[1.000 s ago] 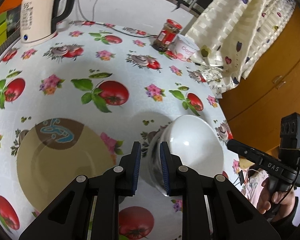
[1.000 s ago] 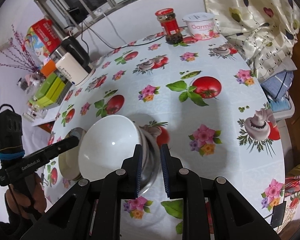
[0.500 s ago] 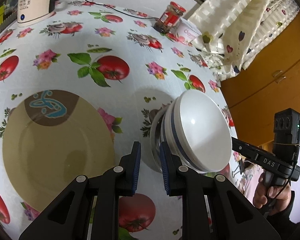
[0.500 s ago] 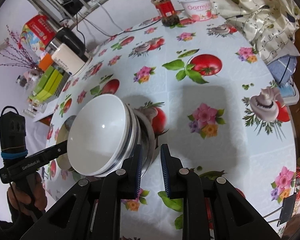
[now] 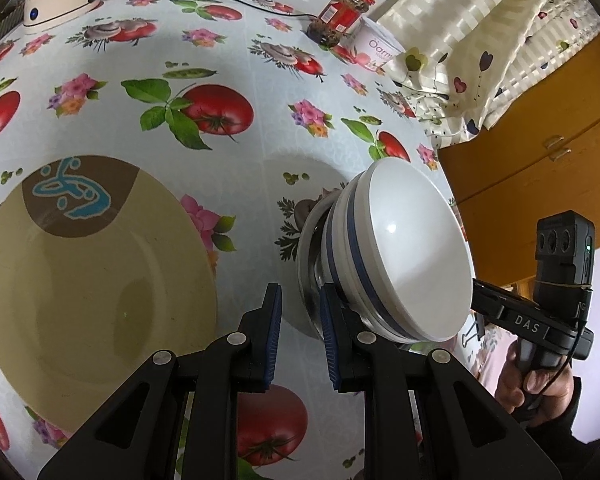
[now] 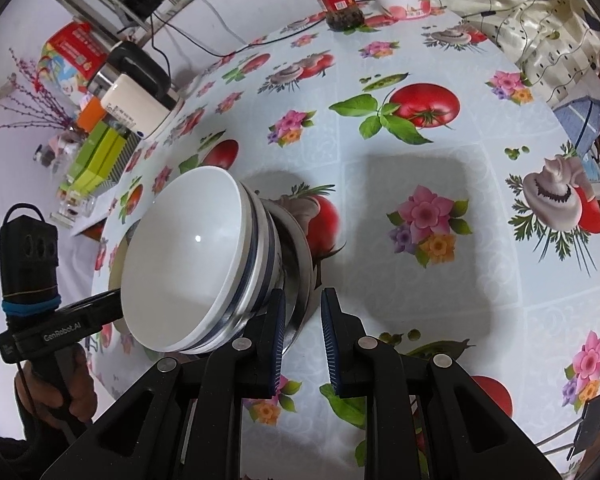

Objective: Organize plates and bowls
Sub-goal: 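Lift the nested bowls with the left tool and carry them toward the beige plates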

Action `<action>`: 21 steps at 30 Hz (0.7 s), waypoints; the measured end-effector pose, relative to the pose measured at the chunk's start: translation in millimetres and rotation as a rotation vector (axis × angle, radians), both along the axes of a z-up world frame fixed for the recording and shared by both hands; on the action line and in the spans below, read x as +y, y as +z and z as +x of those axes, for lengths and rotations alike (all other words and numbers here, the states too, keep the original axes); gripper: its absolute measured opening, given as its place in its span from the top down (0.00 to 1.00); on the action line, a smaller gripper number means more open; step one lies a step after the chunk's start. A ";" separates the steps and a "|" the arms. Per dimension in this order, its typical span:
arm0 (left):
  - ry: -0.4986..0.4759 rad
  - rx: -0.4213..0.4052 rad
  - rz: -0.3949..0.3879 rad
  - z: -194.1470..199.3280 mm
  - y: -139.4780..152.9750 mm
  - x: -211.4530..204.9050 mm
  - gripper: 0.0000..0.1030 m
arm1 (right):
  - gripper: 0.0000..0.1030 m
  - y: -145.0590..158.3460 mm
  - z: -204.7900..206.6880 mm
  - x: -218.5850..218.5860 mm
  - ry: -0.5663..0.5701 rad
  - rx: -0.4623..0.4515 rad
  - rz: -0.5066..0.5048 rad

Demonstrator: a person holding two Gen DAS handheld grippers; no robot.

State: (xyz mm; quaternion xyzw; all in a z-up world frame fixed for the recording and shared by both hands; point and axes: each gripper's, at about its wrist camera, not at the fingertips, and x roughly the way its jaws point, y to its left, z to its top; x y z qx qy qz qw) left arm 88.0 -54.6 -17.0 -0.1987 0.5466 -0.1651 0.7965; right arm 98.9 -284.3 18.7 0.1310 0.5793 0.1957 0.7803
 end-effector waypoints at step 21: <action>-0.012 0.027 -0.021 6.8 -9.6 -1.0 0.81 | 0.89 -6.1 3.5 5.4 0.013 0.011 -0.002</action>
